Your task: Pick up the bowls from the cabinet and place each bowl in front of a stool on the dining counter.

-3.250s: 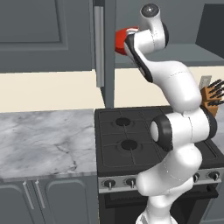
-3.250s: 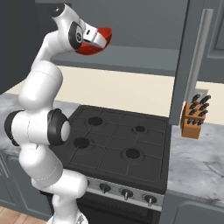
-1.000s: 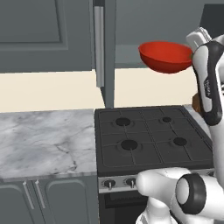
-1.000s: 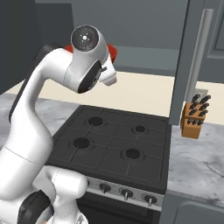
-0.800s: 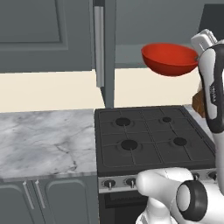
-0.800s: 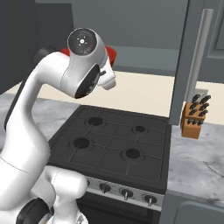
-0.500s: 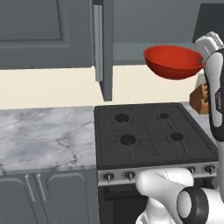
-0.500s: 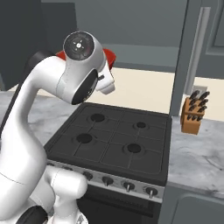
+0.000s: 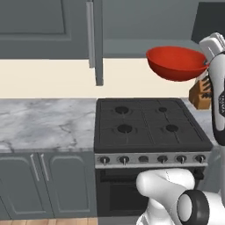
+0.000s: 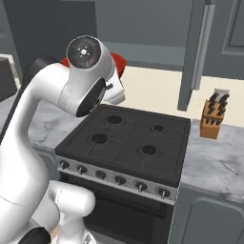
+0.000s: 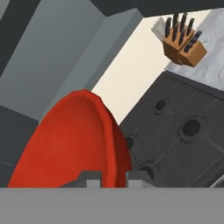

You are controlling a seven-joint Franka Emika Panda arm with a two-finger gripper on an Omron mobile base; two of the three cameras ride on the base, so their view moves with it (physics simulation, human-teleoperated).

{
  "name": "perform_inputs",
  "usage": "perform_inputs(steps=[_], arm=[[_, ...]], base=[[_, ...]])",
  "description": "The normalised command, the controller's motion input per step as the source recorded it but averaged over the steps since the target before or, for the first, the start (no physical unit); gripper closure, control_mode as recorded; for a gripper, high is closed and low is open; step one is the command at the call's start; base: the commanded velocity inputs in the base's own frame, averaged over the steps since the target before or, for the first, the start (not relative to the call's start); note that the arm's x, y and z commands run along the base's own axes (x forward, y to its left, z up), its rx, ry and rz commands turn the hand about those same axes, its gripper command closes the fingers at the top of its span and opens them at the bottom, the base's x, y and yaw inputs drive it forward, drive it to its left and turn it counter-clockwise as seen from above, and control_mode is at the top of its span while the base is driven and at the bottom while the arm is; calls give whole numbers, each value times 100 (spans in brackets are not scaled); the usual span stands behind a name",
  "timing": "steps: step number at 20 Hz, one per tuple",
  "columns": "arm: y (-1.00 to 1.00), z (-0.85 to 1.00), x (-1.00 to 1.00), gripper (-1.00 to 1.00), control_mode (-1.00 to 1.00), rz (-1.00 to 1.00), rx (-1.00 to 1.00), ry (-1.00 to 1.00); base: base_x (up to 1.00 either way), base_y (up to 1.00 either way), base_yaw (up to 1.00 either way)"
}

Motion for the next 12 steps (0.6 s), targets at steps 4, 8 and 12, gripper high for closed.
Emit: perform_inputs(steps=[4,8,12], arm=[[0,0,0,100,100,0,0,0],[0,0,0,100,100,0,0,0],[0,0,0,100,100,0,0,0]], base=[[-40,-48,32],[-62,-15,36],[-65,11,38]])
